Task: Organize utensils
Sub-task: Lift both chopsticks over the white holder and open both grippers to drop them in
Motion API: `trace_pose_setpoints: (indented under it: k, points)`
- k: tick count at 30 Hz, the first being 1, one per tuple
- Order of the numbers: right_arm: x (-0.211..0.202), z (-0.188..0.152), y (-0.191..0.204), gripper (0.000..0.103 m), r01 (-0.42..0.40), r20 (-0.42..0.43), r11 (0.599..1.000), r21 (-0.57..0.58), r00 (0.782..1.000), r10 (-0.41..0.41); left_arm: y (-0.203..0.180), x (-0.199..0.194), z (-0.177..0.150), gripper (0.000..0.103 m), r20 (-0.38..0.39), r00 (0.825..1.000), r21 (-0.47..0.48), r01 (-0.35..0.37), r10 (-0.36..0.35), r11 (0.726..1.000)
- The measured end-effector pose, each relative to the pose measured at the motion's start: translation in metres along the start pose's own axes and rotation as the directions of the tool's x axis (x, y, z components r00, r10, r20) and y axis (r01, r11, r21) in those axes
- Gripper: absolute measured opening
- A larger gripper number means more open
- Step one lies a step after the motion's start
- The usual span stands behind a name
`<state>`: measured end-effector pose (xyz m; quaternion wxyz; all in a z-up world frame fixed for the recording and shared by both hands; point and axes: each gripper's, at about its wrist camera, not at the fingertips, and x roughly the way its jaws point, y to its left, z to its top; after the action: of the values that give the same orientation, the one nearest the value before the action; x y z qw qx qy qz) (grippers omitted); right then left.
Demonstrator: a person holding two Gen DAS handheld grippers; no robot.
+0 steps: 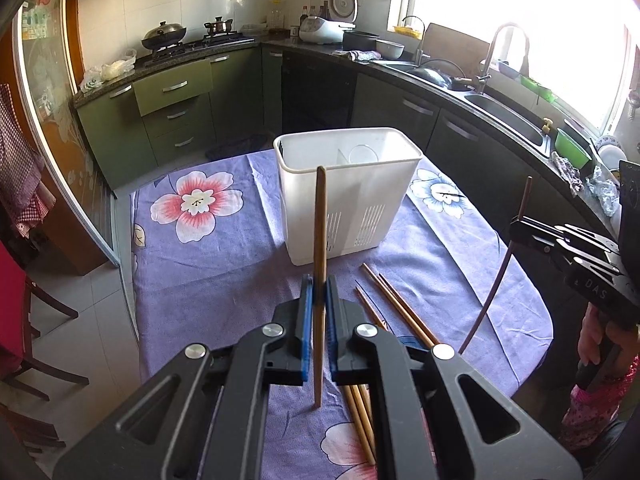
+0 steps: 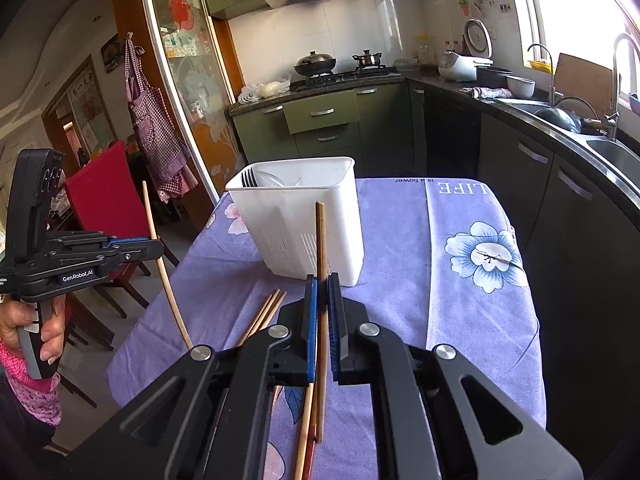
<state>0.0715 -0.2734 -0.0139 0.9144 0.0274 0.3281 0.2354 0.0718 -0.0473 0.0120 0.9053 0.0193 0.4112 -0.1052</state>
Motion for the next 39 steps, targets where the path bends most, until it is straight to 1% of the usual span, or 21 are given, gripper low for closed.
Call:
trace_pose_setpoints:
  k: [6,11,15,19,22,26,31,32,34,39]
  points:
    - [-0.008,0.008,0.004,0.006,-0.005,0.032,1.0,-0.005,0.999,0.006,-0.002,-0.006,0.01,0.007,0.025,1.0,0.007,0.002,-0.002,1.0]
    - [-0.01,0.02,0.009,0.006,-0.012,0.048,1.0,-0.019,0.999,0.013,-0.003,-0.008,0.023,0.007,0.031,0.999,0.004,0.022,-0.022,1.0]
    - [-0.016,0.034,0.015,0.006,-0.016,0.071,0.999,-0.037,0.997,0.019,-0.007,-0.019,0.044,0.007,0.053,0.998,0.019,0.034,-0.035,0.999]
    - [-0.019,0.045,0.022,0.006,-0.019,0.084,0.998,-0.056,0.996,0.024,-0.011,-0.034,0.075,0.007,0.085,0.995,0.028,0.047,-0.049,0.998]
    - [-0.02,0.047,0.025,0.006,-0.024,0.085,0.998,-0.065,0.996,0.03,-0.011,-0.051,0.1,0.007,0.135,0.99,0.029,0.048,-0.051,0.998]
    - [-0.02,0.048,0.025,0.006,-0.026,0.084,0.998,-0.063,0.996,0.032,-0.011,-0.074,0.13,0.007,0.221,0.975,0.029,0.014,-0.02,0.999]
    - [-0.02,0.05,0.023,0.006,-0.022,0.083,0.998,-0.06,0.996,0.027,-0.014,-0.081,0.158,0.007,0.282,0.959,0.024,-0.021,0.014,1.0]
    - [-0.02,0.051,0.022,0.006,-0.022,0.084,0.998,-0.06,0.996,0.027,-0.015,-0.078,0.162,0.007,0.284,0.958,0.024,-0.029,0.021,0.999]
    - [-0.021,0.053,0.022,0.006,-0.023,0.088,0.998,-0.06,0.996,0.028,-0.015,-0.066,0.168,0.007,0.271,0.962,0.02,-0.042,0.035,0.999]
    - [-0.026,0.067,0.023,0.006,-0.023,0.112,0.998,-0.066,0.993,0.031,-0.007,-0.015,0.164,0.007,0.167,0.985,0.003,-0.041,0.04,0.999]
